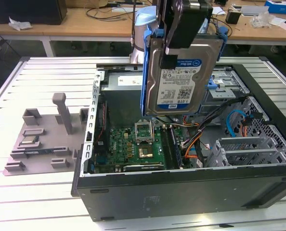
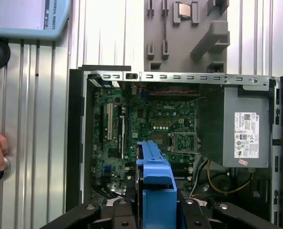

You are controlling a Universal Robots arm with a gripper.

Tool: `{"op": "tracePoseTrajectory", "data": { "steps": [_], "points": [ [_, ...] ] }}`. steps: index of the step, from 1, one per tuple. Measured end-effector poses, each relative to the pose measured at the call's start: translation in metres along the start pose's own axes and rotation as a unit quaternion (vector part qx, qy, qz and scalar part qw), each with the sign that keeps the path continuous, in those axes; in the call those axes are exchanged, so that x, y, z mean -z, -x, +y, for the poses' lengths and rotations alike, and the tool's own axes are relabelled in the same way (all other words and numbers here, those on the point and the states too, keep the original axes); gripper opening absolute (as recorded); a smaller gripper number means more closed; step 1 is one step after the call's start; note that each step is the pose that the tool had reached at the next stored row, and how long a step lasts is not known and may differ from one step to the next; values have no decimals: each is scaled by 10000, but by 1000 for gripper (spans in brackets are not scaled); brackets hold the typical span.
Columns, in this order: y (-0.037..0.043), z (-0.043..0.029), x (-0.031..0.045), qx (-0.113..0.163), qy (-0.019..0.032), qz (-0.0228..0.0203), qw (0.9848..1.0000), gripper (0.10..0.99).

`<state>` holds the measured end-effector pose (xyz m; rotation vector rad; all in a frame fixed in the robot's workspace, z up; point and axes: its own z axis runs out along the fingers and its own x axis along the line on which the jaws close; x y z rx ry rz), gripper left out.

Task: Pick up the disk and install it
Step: 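Pick up the disk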

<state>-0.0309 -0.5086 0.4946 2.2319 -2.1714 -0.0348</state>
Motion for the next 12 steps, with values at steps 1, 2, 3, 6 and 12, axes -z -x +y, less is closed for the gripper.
{"op": "tracePoseTrajectory", "data": {
  "steps": [1, 2, 3, 6, 12],
  "points": [
    [-32, 0, 0, 0, 0, 1, 10000, 369],
    [-63, 1, 0, 0, 0, 0, 10000, 369],
    [-96, 2, -1, 0, 0, 0, 10000, 369],
    [-217, 4, -3, 1, 0, 0, 10000, 369],
    [-441, -130, -6, 0, 12, 0, 10000, 369]
  ]
}}
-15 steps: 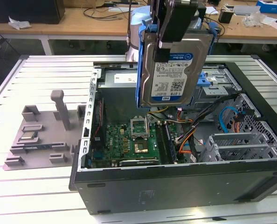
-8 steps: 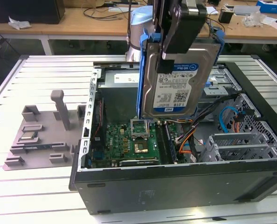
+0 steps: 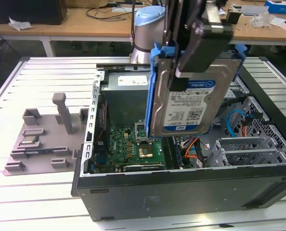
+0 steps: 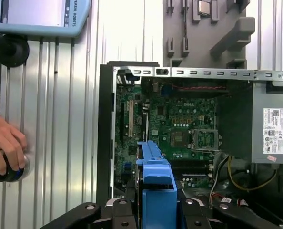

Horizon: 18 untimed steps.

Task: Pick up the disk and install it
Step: 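Pick up the disk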

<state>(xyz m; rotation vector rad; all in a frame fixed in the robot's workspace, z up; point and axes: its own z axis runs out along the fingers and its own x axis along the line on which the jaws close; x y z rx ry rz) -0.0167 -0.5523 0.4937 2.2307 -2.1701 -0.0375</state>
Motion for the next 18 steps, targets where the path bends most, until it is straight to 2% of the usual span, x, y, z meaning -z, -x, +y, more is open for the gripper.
{"op": "tracePoseTrajectory", "data": {
  "steps": [3, 6, 9, 11, 12, 14, 16, 18],
  "points": [
    [-30, -152, 3, 0, 12, 0, 10000, 369],
    [-80, -421, 7, 0, 31, 0, 10000, 369],
    [-118, -629, 11, 0, 46, -1, 10000, 369],
    [-131, -719, 11, 0, 52, -1, 10000, 369],
    [-140, -811, 12, 0, 58, -1, 10000, 369],
    [-148, -1039, 5, 1, 65, -2, 10000, 369],
    [-146, -1138, 1, 0, 68, -2, 10000, 369],
    [-89, -1330, -12, 0, 76, -2, 10000, 369]
  ]
}}
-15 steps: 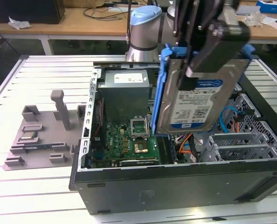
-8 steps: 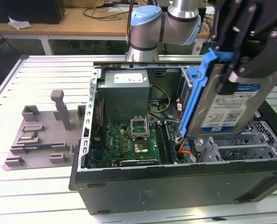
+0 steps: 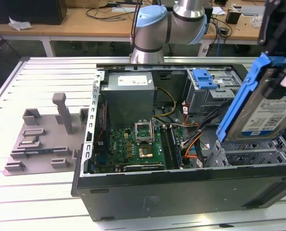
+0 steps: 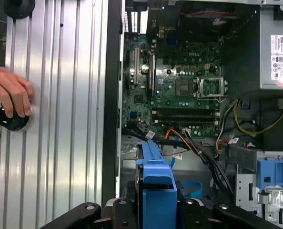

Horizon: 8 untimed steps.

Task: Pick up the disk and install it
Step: 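Pick up the disk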

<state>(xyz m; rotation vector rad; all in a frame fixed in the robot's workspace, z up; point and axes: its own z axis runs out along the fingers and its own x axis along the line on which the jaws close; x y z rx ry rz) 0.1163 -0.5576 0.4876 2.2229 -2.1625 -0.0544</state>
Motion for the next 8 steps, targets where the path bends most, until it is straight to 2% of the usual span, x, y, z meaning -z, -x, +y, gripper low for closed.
{"op": "tracePoseTrajectory", "data": {
  "steps": [2, 3, 8],
  "points": [
    [49, -127, -34, 0, 13, -1, 10000, 369],
    [56, -156, -61, 0, 18, -2, 10000, 369],
    [57, -216, -122, 0, 26, 0, 10000, 369]
  ]
}}
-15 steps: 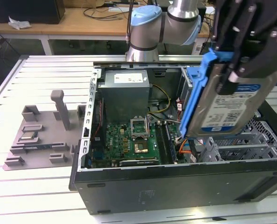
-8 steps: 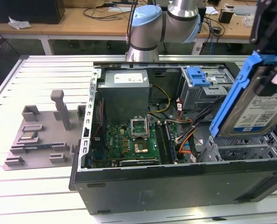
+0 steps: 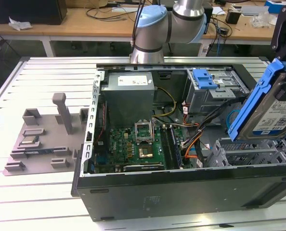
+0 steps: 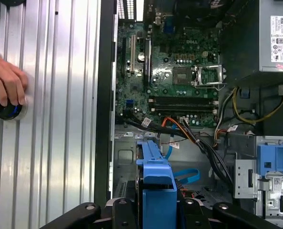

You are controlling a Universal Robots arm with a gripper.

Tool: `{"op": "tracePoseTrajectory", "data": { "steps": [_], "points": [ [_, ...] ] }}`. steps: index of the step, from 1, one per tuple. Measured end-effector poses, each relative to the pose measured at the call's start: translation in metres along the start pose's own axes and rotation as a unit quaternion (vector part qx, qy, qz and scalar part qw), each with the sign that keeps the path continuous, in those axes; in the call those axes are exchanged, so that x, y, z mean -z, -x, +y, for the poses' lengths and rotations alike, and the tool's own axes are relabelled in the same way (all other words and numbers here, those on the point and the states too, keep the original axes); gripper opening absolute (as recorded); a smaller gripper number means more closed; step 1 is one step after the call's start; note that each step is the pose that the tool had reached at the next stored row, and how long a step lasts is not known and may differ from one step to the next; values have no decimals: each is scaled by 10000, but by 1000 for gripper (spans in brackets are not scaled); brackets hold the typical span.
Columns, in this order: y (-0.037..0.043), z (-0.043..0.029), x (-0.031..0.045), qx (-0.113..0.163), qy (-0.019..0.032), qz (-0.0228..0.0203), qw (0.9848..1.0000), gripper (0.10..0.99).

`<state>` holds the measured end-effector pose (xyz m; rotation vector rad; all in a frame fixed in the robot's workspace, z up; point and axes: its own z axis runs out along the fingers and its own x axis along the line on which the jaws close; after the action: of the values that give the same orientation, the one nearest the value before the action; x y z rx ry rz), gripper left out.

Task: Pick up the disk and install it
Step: 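Pick up the disk, then insert the disk into the insertion slot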

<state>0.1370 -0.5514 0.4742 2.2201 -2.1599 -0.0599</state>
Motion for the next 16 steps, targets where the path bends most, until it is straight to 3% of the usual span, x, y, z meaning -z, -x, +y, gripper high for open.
{"op": "tracePoseTrajectory", "data": {
  "steps": [12, 16],
  "points": [
    [0, -1, -7, -10, 0, -2, 10000, 369],
    [0, -5, -81, -32, 0, -3, 10000, 369]
  ]
}}
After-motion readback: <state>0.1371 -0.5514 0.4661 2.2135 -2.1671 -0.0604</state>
